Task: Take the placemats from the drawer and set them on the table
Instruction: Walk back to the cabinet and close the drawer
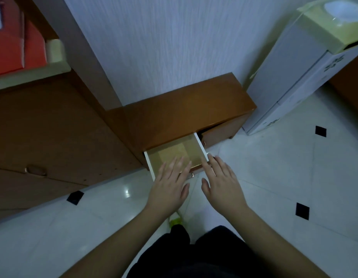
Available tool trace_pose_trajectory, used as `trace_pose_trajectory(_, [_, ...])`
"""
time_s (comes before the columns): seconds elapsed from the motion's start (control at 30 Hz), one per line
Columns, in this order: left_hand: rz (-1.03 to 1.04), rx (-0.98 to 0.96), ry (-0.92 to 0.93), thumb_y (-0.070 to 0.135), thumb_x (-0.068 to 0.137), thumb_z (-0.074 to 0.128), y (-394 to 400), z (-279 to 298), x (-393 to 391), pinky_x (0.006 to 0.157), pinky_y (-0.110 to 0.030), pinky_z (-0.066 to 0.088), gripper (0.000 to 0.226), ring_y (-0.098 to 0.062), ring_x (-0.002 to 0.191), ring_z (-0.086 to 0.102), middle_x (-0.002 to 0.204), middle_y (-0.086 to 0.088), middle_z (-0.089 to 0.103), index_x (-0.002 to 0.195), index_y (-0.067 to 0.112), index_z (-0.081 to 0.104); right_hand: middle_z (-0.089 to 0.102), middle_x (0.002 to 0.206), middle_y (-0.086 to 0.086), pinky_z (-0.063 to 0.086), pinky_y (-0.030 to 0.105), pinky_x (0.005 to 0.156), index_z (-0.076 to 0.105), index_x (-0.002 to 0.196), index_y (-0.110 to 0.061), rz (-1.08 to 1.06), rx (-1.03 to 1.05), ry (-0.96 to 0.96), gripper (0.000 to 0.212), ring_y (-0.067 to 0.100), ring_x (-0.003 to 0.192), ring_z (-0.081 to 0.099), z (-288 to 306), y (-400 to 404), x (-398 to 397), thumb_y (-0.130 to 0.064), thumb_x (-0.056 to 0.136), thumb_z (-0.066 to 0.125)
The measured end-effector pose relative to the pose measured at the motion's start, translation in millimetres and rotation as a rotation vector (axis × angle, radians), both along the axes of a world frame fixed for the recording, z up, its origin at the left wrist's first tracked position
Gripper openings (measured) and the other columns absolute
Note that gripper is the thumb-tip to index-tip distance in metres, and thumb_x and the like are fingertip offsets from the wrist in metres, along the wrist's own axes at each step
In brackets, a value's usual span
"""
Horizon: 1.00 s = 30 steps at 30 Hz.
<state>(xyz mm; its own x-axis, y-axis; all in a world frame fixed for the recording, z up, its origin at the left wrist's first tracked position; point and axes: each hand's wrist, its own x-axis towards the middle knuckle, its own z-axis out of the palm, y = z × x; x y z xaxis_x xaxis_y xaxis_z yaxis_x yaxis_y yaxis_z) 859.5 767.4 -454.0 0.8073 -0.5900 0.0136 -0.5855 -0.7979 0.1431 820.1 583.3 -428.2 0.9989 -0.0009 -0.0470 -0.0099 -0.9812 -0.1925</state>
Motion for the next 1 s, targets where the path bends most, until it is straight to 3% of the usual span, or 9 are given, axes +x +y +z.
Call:
trace_pose_trajectory(0.13, [0.029, -0.010, 0.022, 0.032, 0.094, 0.050, 0, -24, 15, 0.118, -0.050, 0.027, 0.062, -0.029, 0.147, 0.031, 0.158, -0.010, 0.035, 0.152, 0.017, 0.036, 0.041, 0.151, 0.010, 0.033, 0.043, 0.113, 0.041, 0.146, -0.014, 0.010, 0.021, 0.043, 0.059, 0.027, 0.142, 0.035, -28, -6, 18, -0.034, 0.091, 0.038])
trace_pose_trajectory(0.27, [0.051, 0.055, 0.073, 0.030, 0.088, 0.058, -2, -57, 22, 0.118, -0.050, 0.029, 0.071, -0.031, 0.147, 0.031, 0.161, -0.009, 0.031, 0.154, 0.016, 0.034, 0.042, 0.150, 0.011, 0.031, 0.043, 0.113, 0.045, 0.143, -0.012, 0.058, 0.031, 0.109, 0.059, 0.028, 0.141, 0.036, -63, -10, 39, -0.030, 0.089, 0.057])
trace_pose_trajectory(0.5, [0.123, 0.185, 0.285, 0.045, 0.085, 0.061, -10, -109, 15, 0.116, -0.054, 0.030, 0.086, -0.030, 0.149, 0.026, 0.163, -0.009, 0.026, 0.158, 0.017, 0.024, 0.042, 0.151, 0.011, 0.032, 0.043, 0.112, 0.043, 0.145, -0.012, 0.175, 0.037, 0.228, 0.062, 0.029, 0.139, 0.040, -115, -19, 70, -0.030, 0.090, 0.062])
trace_pose_trajectory(0.77, [0.264, 0.214, 0.364, 0.042, 0.077, 0.071, -25, -165, 15, 0.117, -0.052, 0.026, 0.087, -0.033, 0.143, 0.039, 0.156, -0.013, 0.039, 0.153, 0.014, 0.038, 0.049, 0.145, 0.012, 0.034, 0.042, 0.110, 0.046, 0.143, -0.010, 0.295, 0.016, 0.322, 0.062, 0.028, 0.135, 0.045, -184, -35, 87, -0.031, 0.088, 0.064])
trace_pose_trajectory(1.0, [0.239, 0.199, 0.425, 0.041, 0.074, 0.075, -27, -223, 11, 0.113, -0.049, 0.025, 0.087, -0.032, 0.142, 0.040, 0.154, -0.013, 0.042, 0.150, 0.013, 0.042, 0.052, 0.143, 0.010, 0.036, 0.040, 0.108, 0.050, 0.141, -0.008, 0.331, 0.004, 0.345, 0.063, 0.025, 0.133, 0.049, -242, -36, 94, -0.031, 0.085, 0.067])
